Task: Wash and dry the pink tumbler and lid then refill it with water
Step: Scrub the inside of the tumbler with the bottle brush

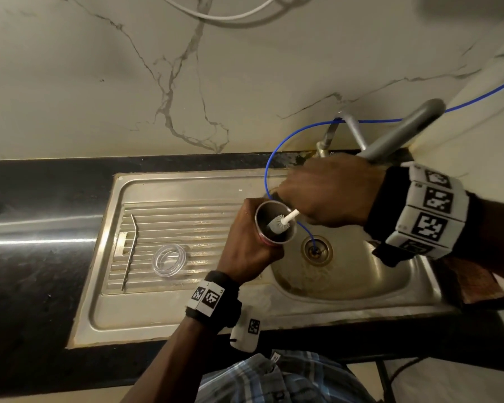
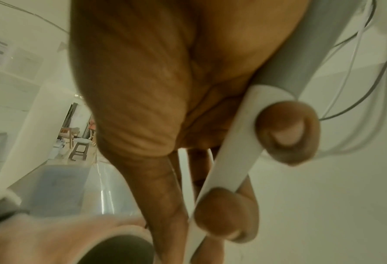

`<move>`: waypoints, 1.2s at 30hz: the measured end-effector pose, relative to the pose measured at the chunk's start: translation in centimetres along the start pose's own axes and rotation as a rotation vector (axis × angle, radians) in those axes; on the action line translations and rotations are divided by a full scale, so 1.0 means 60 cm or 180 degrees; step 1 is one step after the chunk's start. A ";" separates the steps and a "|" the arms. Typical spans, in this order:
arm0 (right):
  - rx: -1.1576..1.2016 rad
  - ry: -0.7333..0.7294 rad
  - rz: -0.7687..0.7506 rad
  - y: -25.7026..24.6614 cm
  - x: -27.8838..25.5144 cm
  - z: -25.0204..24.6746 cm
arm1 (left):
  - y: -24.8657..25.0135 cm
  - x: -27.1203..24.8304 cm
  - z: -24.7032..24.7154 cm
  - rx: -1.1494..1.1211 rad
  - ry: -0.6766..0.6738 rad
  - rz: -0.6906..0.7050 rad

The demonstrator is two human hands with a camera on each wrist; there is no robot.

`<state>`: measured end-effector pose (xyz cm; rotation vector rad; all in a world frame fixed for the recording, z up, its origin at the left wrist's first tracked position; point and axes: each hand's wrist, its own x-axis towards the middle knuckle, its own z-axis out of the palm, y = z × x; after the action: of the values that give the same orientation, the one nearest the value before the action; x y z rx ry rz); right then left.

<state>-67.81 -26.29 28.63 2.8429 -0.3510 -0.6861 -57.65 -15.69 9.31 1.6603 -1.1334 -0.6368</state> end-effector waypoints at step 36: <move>-0.0419 0.0545 -0.0255 -0.033 -0.009 0.010 | 0.014 -0.021 0.019 -0.0069 -0.0261 -0.0171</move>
<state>-68.19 -24.32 27.81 2.7759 -0.1592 -0.4566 -59.46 -15.11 9.54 1.6636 -1.1393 -0.7548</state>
